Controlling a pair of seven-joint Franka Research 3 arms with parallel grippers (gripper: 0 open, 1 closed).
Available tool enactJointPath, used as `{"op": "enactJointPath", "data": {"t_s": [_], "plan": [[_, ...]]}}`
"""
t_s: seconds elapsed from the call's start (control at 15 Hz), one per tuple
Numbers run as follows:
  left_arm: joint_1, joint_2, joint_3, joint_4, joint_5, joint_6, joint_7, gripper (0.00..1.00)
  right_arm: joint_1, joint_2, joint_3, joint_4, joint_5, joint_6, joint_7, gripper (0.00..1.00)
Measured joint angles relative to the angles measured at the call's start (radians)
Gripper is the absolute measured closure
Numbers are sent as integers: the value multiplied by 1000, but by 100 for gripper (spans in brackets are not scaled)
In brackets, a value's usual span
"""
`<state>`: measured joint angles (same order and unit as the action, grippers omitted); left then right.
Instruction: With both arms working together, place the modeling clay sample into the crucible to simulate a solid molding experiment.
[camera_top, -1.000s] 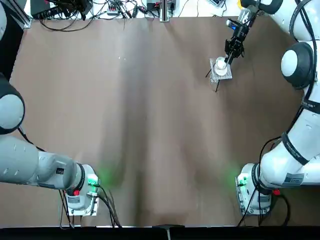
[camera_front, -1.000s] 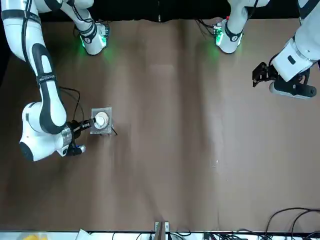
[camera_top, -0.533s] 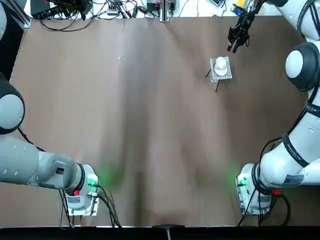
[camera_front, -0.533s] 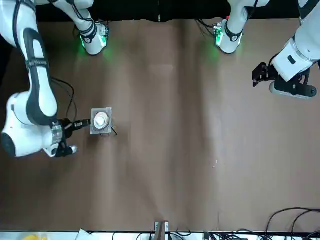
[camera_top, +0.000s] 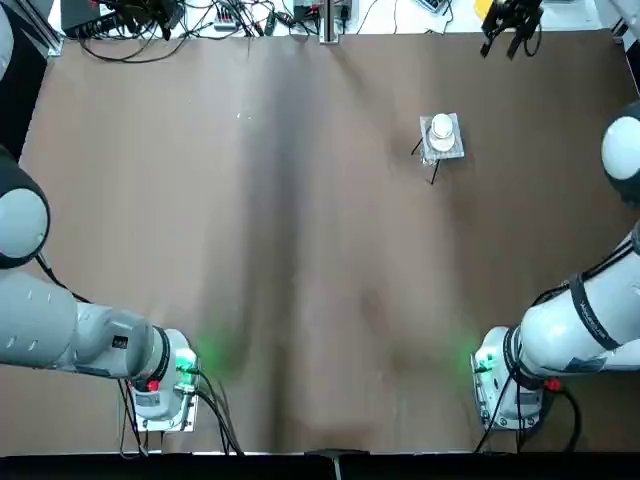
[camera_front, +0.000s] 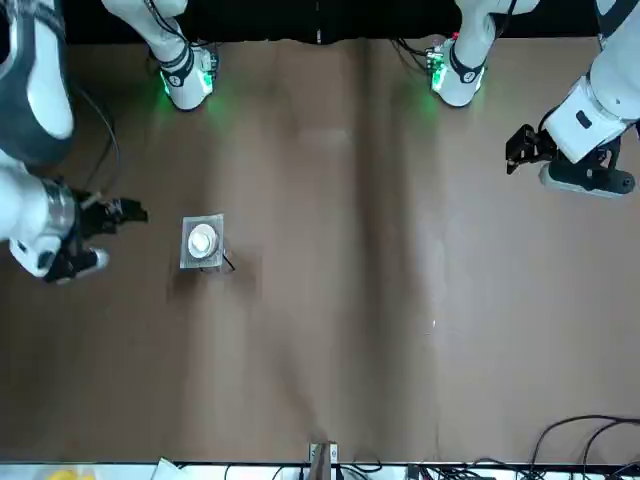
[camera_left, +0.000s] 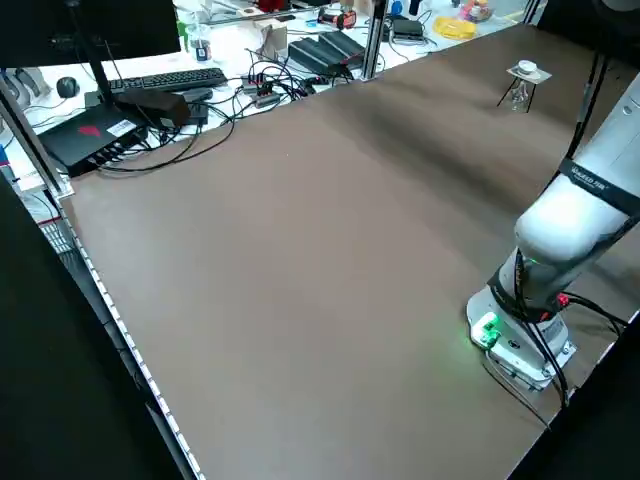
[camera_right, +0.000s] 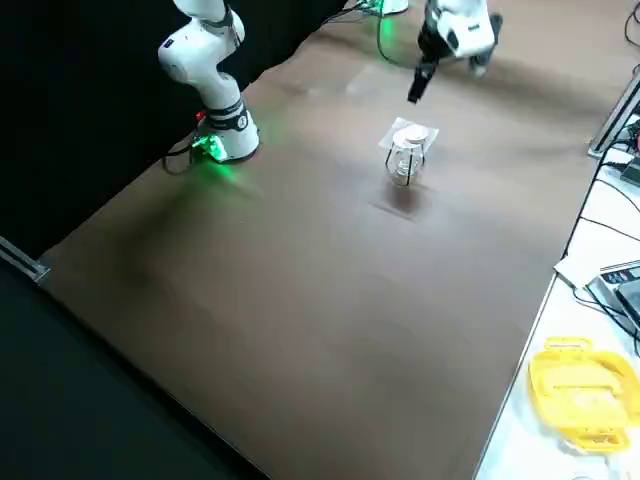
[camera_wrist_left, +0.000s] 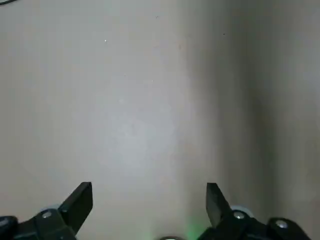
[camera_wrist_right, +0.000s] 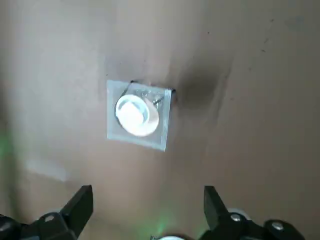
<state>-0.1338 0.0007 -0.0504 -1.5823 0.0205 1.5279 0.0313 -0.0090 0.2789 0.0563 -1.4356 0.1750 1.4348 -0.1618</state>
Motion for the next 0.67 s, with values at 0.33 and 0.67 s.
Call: {"op": "enactJointPath", "data": {"t_s": [0.33, 0.67], "plan": [[0, 0, -5, 4, 1, 0, 0, 0, 22, -194, 7, -66, -92, -9, 44, 0], [0, -5, -9, 9, 1, 0, 0, 0, 56, -291, 11, -224, -122, 99, 74, 0]]}}
